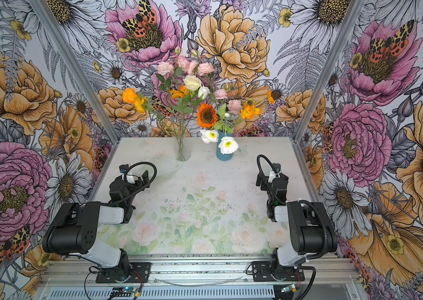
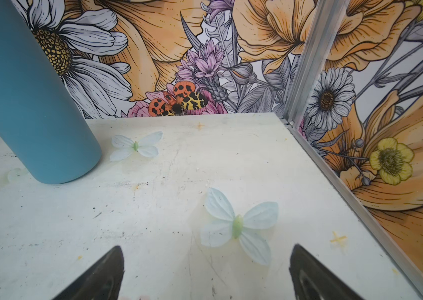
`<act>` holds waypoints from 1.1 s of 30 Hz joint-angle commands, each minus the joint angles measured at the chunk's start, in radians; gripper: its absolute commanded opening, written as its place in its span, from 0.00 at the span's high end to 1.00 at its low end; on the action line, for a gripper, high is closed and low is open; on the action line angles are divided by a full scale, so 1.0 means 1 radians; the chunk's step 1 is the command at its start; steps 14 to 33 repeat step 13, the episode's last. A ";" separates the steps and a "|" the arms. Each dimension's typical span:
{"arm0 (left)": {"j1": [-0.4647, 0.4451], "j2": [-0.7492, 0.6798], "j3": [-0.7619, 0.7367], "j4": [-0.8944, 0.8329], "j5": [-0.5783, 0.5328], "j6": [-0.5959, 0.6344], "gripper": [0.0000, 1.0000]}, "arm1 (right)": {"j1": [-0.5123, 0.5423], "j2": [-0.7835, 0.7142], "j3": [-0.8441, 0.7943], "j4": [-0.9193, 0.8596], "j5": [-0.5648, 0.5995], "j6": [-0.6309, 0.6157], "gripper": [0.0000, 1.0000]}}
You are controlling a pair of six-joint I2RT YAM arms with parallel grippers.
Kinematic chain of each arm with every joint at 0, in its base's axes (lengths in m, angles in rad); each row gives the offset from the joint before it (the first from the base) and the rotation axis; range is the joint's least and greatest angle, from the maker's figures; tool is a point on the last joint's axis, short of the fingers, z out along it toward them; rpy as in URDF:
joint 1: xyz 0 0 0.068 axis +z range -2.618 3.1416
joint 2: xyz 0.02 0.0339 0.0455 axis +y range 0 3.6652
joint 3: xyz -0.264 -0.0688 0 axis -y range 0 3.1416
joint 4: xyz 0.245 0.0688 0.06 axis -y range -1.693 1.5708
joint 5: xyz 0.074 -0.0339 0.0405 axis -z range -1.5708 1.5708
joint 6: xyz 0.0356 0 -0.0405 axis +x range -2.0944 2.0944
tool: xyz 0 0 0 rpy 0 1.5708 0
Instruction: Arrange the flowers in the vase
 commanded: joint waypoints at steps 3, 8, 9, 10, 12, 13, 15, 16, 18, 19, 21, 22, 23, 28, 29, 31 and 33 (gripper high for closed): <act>0.008 -0.006 0.003 0.003 0.006 -0.007 0.01 | 0.020 -0.004 -0.020 0.033 0.021 -0.014 0.01; 0.007 -0.004 0.006 0.000 0.003 -0.006 0.01 | 0.027 -0.004 -0.022 0.037 0.031 -0.020 0.01; 0.006 -0.004 0.008 -0.003 0.002 -0.005 0.01 | 0.028 -0.004 -0.022 0.040 0.032 -0.021 0.01; 0.005 -0.004 0.007 -0.003 0.001 -0.005 0.01 | 0.029 -0.005 -0.023 0.040 0.034 -0.022 0.01; 0.005 -0.006 0.002 0.005 -0.003 -0.007 0.01 | 0.030 -0.005 -0.023 0.039 0.034 -0.022 0.01; 0.006 -0.007 -0.009 0.023 -0.023 -0.016 0.01 | 0.030 -0.004 -0.023 0.040 0.036 -0.022 0.01; 0.006 -0.007 -0.009 0.023 -0.023 -0.016 0.01 | 0.030 -0.004 -0.023 0.040 0.036 -0.022 0.01; 0.006 -0.007 -0.009 0.023 -0.023 -0.016 0.01 | 0.030 -0.004 -0.023 0.040 0.036 -0.022 0.01; 0.006 -0.007 -0.009 0.023 -0.023 -0.016 0.01 | 0.030 -0.004 -0.023 0.040 0.036 -0.022 0.01; 0.006 -0.007 -0.009 0.023 -0.023 -0.016 0.01 | 0.030 -0.004 -0.023 0.040 0.036 -0.022 0.01; 0.006 -0.007 -0.009 0.023 -0.023 -0.016 0.01 | 0.030 -0.004 -0.023 0.040 0.036 -0.022 0.01; 0.006 -0.007 -0.009 0.023 -0.023 -0.016 0.01 | 0.030 -0.004 -0.023 0.040 0.036 -0.022 0.01; 0.006 -0.007 -0.009 0.023 -0.023 -0.016 0.01 | 0.030 -0.004 -0.023 0.040 0.036 -0.022 0.01; 0.006 -0.007 -0.009 0.023 -0.023 -0.016 0.01 | 0.030 -0.004 -0.023 0.040 0.036 -0.022 0.01; 0.006 -0.007 -0.009 0.023 -0.023 -0.016 0.01 | 0.030 -0.004 -0.023 0.040 0.036 -0.022 0.01; 0.006 -0.007 -0.009 0.023 -0.023 -0.016 0.01 | 0.030 -0.004 -0.023 0.040 0.036 -0.022 0.01; 0.006 -0.007 -0.009 0.023 -0.023 -0.016 0.01 | 0.030 -0.004 -0.023 0.040 0.036 -0.022 0.01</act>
